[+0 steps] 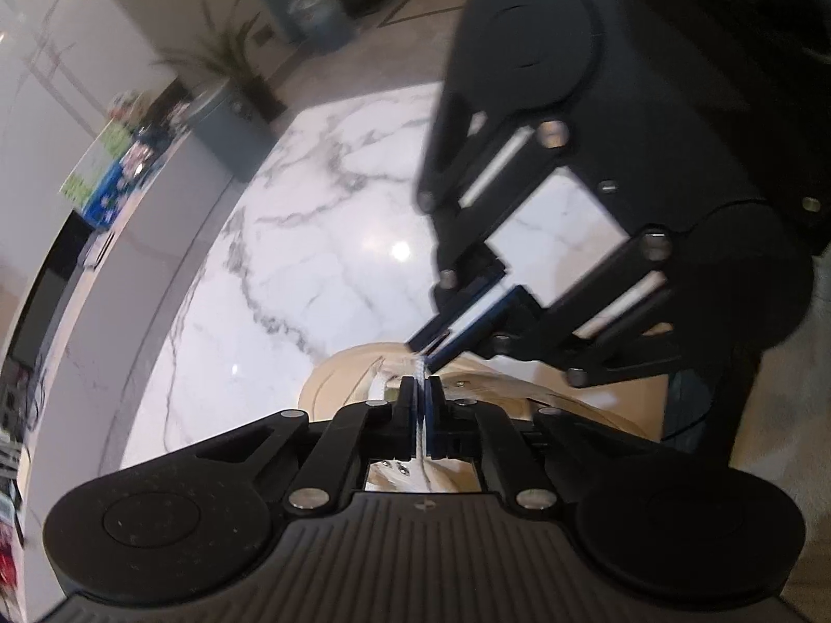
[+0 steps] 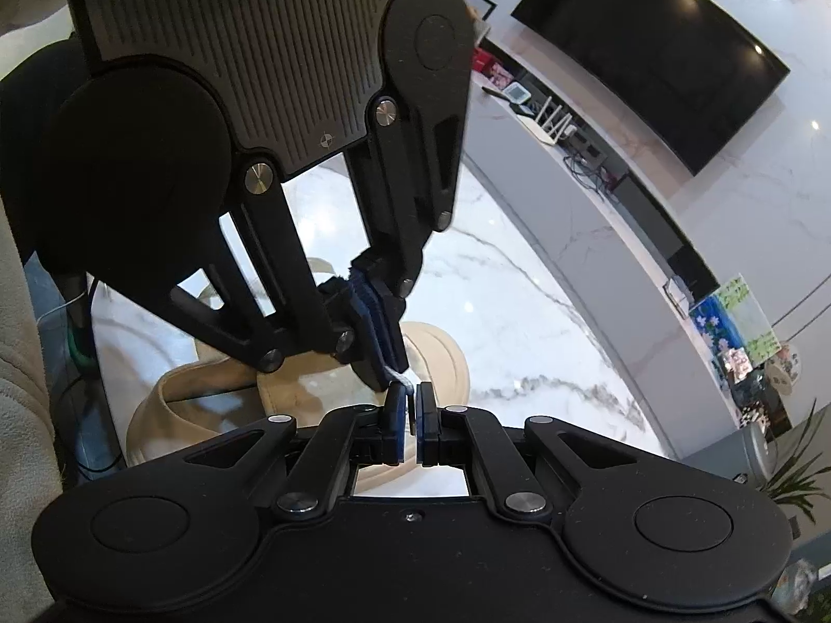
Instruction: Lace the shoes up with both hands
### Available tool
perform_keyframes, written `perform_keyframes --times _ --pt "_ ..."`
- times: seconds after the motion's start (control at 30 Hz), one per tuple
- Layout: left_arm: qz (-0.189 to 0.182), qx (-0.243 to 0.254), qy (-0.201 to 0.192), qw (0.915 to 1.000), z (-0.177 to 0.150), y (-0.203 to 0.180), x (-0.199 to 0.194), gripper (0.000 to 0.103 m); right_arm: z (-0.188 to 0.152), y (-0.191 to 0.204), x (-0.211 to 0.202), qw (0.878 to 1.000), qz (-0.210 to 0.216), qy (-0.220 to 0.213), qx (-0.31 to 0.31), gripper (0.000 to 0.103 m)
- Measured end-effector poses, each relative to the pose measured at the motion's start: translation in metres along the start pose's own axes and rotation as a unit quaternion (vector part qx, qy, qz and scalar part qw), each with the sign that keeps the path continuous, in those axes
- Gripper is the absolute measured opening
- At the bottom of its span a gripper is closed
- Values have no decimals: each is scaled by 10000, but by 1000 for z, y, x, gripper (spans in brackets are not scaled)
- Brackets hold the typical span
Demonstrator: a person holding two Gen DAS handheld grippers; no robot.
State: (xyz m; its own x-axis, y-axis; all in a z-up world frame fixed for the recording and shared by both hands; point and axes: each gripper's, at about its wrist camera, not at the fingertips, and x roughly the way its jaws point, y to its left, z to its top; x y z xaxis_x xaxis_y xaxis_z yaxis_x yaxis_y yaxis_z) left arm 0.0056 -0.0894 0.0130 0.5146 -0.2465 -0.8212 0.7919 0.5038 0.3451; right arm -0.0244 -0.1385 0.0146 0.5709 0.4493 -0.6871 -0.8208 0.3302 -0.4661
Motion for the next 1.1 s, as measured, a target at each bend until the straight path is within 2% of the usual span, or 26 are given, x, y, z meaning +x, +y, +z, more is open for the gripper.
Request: perform_keyframes --times 0.2,0.37,0.57,0.87,1.0,1.1 --pt "16 -359 148 9992 -1 13 5 1 -3 -3 2 9998 41 96 174 2" --pt "46 -502 250 9984 -2 19 5 1 -1 -9 6 9973 176 190 690 2" --pt "107 -488 366 9981 -9 11 1 1 1 -13 13 9924 276 198 1185 9" --pt "101 -449 411 9981 -11 9 2 1 -2 -14 10 9912 465 12 1237 9" --pt "97 -371 463 9982 -11 8 5 1 0 -17 23 9901 369 238 1330 8" --pt "132 -270 528 9982 -10 7 9 1 -3 -24 26 9867 398 280 1554 4"
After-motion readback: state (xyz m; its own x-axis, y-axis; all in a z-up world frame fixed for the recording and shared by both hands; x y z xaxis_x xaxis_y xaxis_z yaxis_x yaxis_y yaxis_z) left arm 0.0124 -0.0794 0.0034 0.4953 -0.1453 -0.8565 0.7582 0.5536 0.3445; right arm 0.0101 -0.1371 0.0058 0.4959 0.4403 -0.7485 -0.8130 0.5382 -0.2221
